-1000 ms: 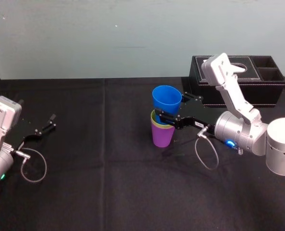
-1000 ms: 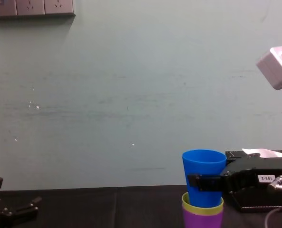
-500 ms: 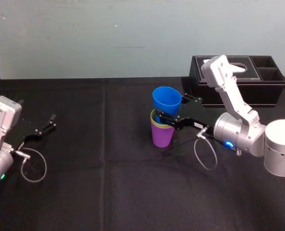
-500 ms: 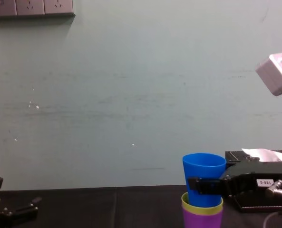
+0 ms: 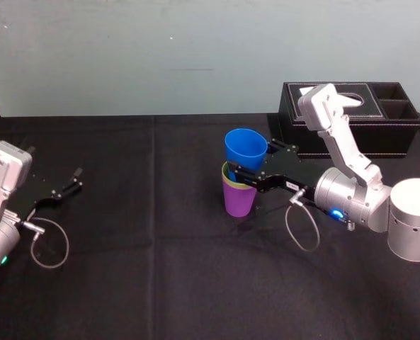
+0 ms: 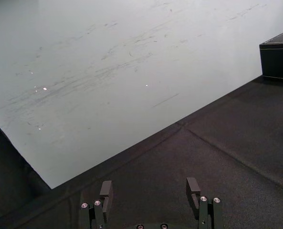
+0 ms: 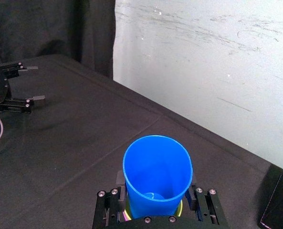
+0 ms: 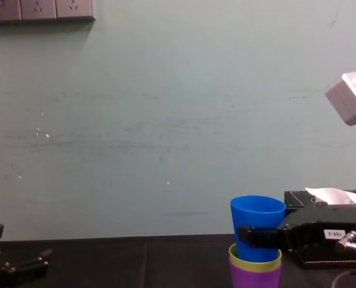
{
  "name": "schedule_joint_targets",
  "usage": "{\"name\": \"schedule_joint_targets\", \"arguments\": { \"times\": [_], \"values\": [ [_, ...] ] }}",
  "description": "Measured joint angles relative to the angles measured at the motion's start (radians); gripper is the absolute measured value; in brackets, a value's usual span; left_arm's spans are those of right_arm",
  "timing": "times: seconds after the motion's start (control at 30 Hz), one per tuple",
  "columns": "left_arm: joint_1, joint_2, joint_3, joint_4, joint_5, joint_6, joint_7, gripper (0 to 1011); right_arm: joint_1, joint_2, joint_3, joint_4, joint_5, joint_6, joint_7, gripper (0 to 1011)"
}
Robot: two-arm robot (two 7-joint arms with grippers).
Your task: Stack the three plastic cups sequentially using one hand.
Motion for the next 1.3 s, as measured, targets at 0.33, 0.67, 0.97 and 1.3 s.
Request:
{"name": "schedule_joint_targets", "arguments": {
  "times": [0.33,0.67,0.97,1.3],
  "values": [
    [0.000,0.000,0.000,0.000,0.000,0.000,0.000,1010,-0.001,0.001,0.000,-0.003,0.001,0.003,-0.001,724],
    [0.000,0.000,0.000,0.000,0.000,0.000,0.000,1010,-0.001,0.001,0.000,-0.004,0.001,0.004,-0.001,954],
    [0.000,0.000,0.000,0.000,0.000,0.000,0.000,1010,-0.001,0.002,0.000,-0.005,0.001,0.005,-0.002,1000],
    [0.000,0.000,0.000,0.000,0.000,0.000,0.000,1010,-0.001,0.002,0.000,-0.005,0.001,0.005,-0.002,1000]
  ]
}}
